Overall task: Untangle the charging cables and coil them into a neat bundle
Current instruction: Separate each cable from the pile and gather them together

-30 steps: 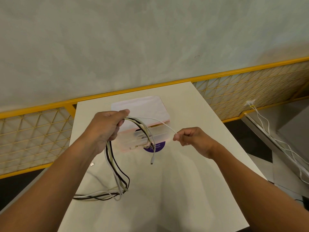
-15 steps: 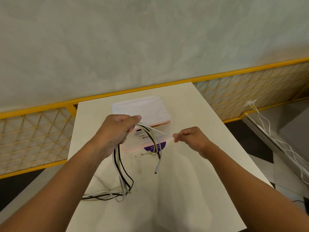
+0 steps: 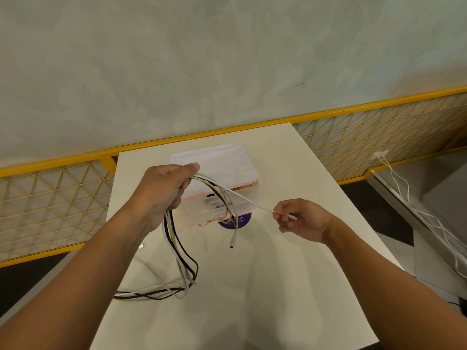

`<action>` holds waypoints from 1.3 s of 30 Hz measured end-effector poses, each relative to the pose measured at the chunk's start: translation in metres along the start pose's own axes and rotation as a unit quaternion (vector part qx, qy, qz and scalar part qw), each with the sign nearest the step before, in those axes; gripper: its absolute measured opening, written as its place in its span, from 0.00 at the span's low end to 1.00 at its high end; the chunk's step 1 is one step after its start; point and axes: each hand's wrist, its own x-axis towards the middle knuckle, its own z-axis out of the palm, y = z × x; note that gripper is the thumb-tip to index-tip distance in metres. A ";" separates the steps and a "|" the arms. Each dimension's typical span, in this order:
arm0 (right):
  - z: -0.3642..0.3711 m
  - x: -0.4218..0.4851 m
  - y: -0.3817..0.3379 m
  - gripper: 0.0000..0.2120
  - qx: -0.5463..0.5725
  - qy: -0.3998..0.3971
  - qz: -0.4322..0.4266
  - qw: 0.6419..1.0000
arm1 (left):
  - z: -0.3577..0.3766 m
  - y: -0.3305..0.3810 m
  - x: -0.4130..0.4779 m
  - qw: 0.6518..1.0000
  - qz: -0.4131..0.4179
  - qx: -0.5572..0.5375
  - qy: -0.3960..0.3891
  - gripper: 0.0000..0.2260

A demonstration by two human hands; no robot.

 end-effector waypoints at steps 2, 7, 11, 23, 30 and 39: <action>-0.001 0.002 0.001 0.09 -0.038 0.004 -0.002 0.999 | -0.001 -0.001 0.000 1.000 0.000 0.003 -0.003 0.21; 0.009 0.006 -0.002 0.06 -0.161 0.060 -0.036 0.984 | 0.006 0.000 -0.002 0.999 0.011 0.020 -0.025 0.22; 0.018 0.008 -0.004 0.06 -0.241 0.089 -0.038 0.966 | 0.013 0.001 -0.004 0.998 0.029 0.040 -0.033 0.20; 0.030 0.021 0.009 0.11 -0.312 0.145 -0.024 0.939 | 0.029 0.000 -0.010 0.995 0.042 0.075 -0.043 0.20; 0.028 0.002 -0.002 0.06 -0.312 0.038 0.015 0.949 | 0.017 0.003 -0.008 0.995 0.015 0.070 -0.063 0.21; 0.064 -0.011 -0.063 0.05 -0.182 0.038 -0.212 0.959 | 0.017 0.006 -0.010 0.992 0.018 0.073 -0.104 0.21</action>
